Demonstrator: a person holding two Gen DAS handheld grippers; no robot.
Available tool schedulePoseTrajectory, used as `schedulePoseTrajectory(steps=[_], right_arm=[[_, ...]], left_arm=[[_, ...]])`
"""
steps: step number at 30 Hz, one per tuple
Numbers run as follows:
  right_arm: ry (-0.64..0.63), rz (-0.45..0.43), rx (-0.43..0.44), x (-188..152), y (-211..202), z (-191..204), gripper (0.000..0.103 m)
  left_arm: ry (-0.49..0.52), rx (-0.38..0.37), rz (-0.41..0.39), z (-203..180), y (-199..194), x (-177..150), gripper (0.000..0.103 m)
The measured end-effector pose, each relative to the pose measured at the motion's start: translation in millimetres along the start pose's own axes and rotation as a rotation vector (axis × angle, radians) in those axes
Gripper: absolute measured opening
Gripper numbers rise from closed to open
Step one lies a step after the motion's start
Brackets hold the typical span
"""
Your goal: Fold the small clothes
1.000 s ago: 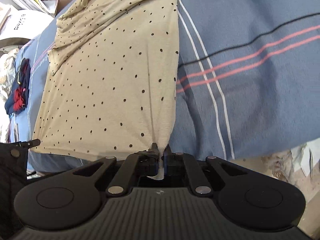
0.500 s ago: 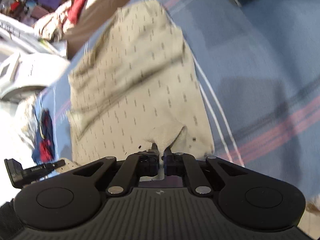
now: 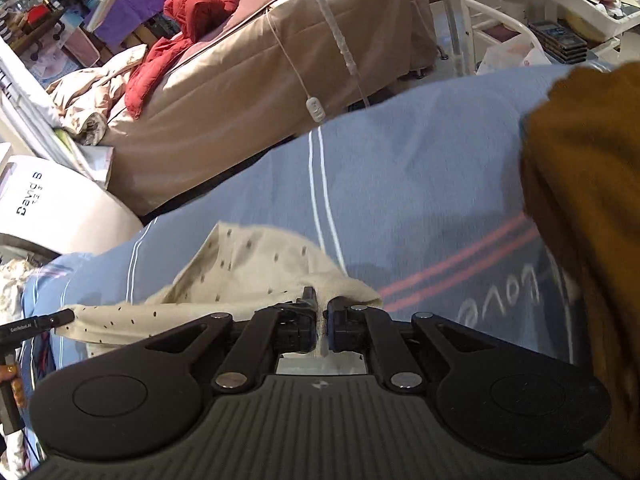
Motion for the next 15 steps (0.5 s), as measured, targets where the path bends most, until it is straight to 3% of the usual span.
schedulePoseTrajectory(steps=[6, 8, 10, 12, 13, 15], right_arm=[[0.008, 0.041, -0.044, 13.0, 32.1, -0.5, 0.012], [0.003, 0.036, -0.063, 15.1, 36.4, -0.1, 0.018], [0.011, 0.019, -0.093, 21.0, 37.3, -2.3, 0.043], [0.041, -0.024, -0.114, 30.0, 32.8, -6.8, 0.089], [0.056, -0.051, -0.113, 36.5, 29.9, -9.5, 0.093], [0.059, -0.099, -0.133, 40.6, 18.3, -10.3, 0.092]], left_arm=[[-0.050, 0.048, 0.016, 7.2, 32.3, 8.9, 0.007], [-0.075, 0.078, 0.008, 12.7, 35.0, 9.0, 0.031], [-0.092, 0.086, -0.012, 16.5, 34.5, 13.2, 0.046], [-0.113, 0.081, -0.047, 21.4, 28.9, 18.8, 0.056], [-0.117, 0.086, -0.068, 23.0, 23.8, 21.6, 0.061], [-0.084, 0.113, -0.106, 20.8, 10.0, 23.7, 0.063]])
Point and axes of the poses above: each gripper's, at about its wrist camera, not at the fingertips, and y roughly the way its jaws point, z to its left, x to its top, the point moved 3 cm from there along y, roughly the way its jaws point, and after that the axes turned 5 degrees about -x, right-handed, at the moved point
